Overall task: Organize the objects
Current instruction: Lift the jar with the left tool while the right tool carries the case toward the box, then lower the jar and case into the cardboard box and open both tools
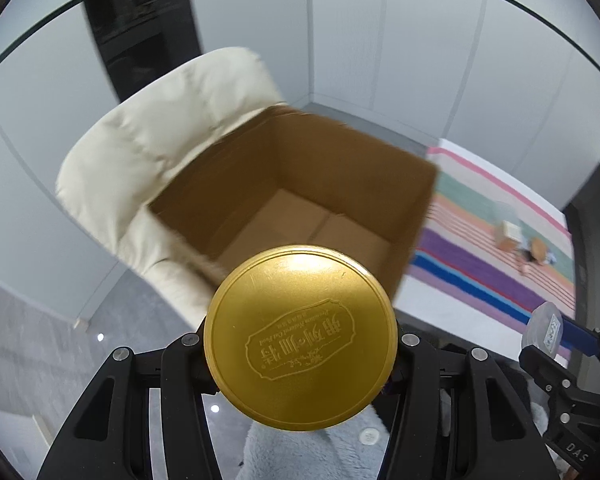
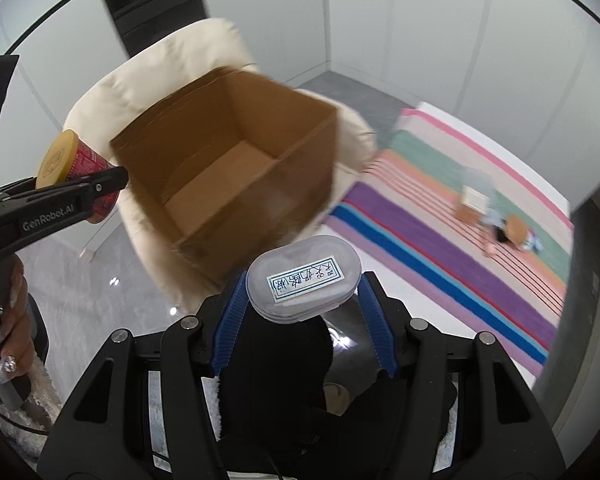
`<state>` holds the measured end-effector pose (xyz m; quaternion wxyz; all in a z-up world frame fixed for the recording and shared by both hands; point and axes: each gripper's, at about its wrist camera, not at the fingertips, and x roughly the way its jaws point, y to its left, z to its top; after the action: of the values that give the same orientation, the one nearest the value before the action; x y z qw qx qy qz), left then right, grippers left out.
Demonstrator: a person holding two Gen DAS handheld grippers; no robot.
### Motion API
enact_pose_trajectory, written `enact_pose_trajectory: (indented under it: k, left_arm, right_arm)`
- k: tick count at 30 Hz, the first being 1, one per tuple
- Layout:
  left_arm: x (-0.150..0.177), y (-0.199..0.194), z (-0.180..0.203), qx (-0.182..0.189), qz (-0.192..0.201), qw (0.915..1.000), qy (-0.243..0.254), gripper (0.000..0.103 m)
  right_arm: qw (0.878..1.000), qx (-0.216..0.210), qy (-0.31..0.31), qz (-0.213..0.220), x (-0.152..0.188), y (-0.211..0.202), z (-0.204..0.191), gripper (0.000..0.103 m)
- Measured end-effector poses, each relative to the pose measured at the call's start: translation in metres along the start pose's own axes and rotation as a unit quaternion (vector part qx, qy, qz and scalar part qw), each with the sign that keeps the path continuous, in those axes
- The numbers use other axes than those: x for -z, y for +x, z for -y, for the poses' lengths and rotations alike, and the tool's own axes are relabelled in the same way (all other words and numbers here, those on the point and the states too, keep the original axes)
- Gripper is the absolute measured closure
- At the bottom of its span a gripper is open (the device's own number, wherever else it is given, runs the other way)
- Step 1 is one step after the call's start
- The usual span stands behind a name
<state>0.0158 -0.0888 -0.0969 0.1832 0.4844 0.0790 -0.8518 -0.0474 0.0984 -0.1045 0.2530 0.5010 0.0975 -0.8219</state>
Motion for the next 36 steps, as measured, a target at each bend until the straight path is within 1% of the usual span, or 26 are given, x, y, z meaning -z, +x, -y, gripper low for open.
enact_pose_trajectory:
  k: [3,4,6,9,14,17,19,22,25,26,27,28,29,32,36]
  left_arm:
    - [0.001,0.011,-0.016,-0.007,-0.006,0.9999,-0.013,0.048]
    - [0.000,0.014,-0.019,-0.014,-0.005,0.9998,-0.016,0.048]
    - [-0.005,0.021,-0.022,-0.024,-0.005,0.9995,-0.017,0.048]
    - [-0.017,0.033,-0.027,-0.024,-0.008,0.9994,-0.022,0.048]
    - [-0.046,0.053,-0.029,-0.057,0.002,0.9983,-0.016,0.048]
    - [-0.066,0.066,-0.037,-0.076,0.011,0.9967,-0.024,0.048]
    - [-0.074,0.078,-0.049,-0.092,0.008,0.9953,-0.029,0.048]
    - [-0.077,0.097,-0.059,-0.080,-0.017,0.9959,-0.037,0.048]
    - [-0.076,0.109,-0.056,-0.068,-0.035,0.9968,-0.023,0.048]
    - [-0.075,0.111,-0.054,-0.065,-0.038,0.9970,-0.018,0.041]
    - [-0.075,0.112,-0.053,-0.070,-0.045,0.9964,-0.015,0.035]
    - [-0.075,0.113,-0.053,-0.072,-0.048,0.9961,-0.016,0.024]
    - [-0.075,0.111,-0.053,-0.070,-0.045,0.9964,-0.020,0.018]
    - [-0.076,0.103,-0.053,-0.062,-0.029,0.9973,-0.027,0.012]
    - [-0.075,0.104,-0.052,-0.059,-0.031,0.9974,-0.026,0.011]
  right_arm:
    - [1.000,-0.019,-0.021,-0.005,-0.011,0.016,-0.020,0.044]
    - [0.999,-0.023,-0.028,-0.005,-0.015,0.021,-0.026,0.044]
    - [0.999,-0.029,-0.039,-0.005,-0.024,0.031,-0.037,0.044]
    - [0.998,-0.033,-0.052,-0.004,-0.041,0.046,-0.049,0.044]
    - [0.997,-0.034,-0.060,-0.018,-0.075,0.073,-0.059,0.044]
    - [0.998,-0.022,-0.064,-0.020,-0.094,0.088,-0.064,0.044]
    - [0.997,-0.014,-0.069,-0.021,-0.105,0.100,-0.070,0.044]
    - [0.997,-0.009,-0.070,-0.025,-0.114,0.115,-0.074,0.044]
    - [0.997,-0.010,-0.064,-0.033,-0.119,0.134,-0.074,0.043]
    - [0.997,-0.012,-0.062,-0.034,-0.120,0.138,-0.074,0.039]
    - [0.997,-0.010,-0.061,-0.037,-0.120,0.140,-0.073,0.018]
    - [0.997,-0.003,-0.056,-0.043,-0.120,0.143,-0.071,0.001]
    - [0.998,0.006,-0.048,-0.042,-0.120,0.143,-0.068,0.000]
    - [0.999,0.004,-0.036,-0.032,-0.117,0.141,-0.061,0.000]
    - [0.999,-0.004,-0.022,-0.031,-0.115,0.140,-0.051,0.000]
